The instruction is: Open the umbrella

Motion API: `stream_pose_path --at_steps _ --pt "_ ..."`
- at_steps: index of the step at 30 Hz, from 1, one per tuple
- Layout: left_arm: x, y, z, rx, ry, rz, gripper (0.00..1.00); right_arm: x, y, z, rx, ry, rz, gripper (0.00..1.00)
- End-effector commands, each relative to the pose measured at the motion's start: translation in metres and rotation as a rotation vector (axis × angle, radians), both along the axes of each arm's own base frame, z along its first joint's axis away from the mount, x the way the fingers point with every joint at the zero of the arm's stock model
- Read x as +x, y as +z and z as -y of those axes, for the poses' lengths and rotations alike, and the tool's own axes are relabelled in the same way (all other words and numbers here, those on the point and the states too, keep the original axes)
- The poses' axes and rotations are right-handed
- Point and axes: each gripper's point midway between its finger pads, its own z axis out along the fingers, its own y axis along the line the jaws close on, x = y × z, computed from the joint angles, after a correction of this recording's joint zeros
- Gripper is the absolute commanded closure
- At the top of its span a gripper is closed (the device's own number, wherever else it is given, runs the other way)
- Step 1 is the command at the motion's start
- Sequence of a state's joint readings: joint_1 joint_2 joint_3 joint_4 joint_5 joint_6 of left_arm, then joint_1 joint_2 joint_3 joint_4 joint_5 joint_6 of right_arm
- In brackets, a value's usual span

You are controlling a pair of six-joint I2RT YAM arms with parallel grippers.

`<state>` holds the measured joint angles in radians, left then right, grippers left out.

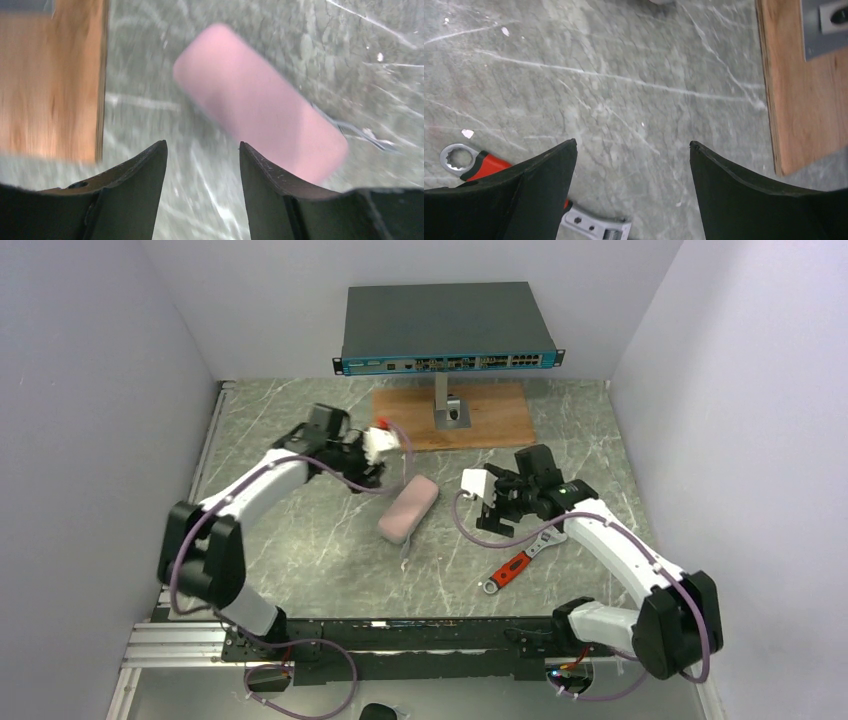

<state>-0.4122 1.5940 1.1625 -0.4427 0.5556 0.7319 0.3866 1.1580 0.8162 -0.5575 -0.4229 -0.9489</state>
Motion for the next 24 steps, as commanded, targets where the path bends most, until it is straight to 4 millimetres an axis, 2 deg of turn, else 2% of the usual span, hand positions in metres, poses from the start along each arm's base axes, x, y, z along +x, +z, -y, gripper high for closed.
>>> stream_pose_path --at_steps 1,5,6,10,13,16,21,24 --pt "-0.013 0.025 -0.054 -0.135 0.248 -0.144 0.39 0.023 0.024 -0.046 0.061 0.211 0.129 0.09" --pt "-0.035 0.012 -0.087 -0.159 0.405 -0.226 0.38 0.040 0.026 -0.086 0.051 0.395 0.199 0.02" --pt "-0.042 0.004 -0.094 -0.160 0.449 -0.256 0.38 0.044 0.025 -0.096 0.048 0.439 0.216 0.02" --pt "-0.053 -0.010 -0.106 -0.183 0.583 -0.349 0.39 0.056 0.022 -0.130 0.037 0.619 0.272 0.01" --pt "-0.058 -0.016 -0.111 -0.223 0.652 -0.386 0.38 0.057 0.011 -0.147 0.014 0.780 0.290 0.01" --pt "-0.063 -0.019 -0.116 -0.241 0.680 -0.391 0.37 0.054 0.002 -0.160 0.001 0.914 0.294 0.00" --pt "-0.066 -0.018 -0.129 -0.233 0.714 -0.384 0.35 0.041 -0.027 -0.163 -0.031 1.052 0.188 0.00" --pt "-0.068 -0.018 -0.130 -0.246 0.720 -0.389 0.35 0.040 -0.038 -0.166 -0.047 1.096 0.159 0.00"
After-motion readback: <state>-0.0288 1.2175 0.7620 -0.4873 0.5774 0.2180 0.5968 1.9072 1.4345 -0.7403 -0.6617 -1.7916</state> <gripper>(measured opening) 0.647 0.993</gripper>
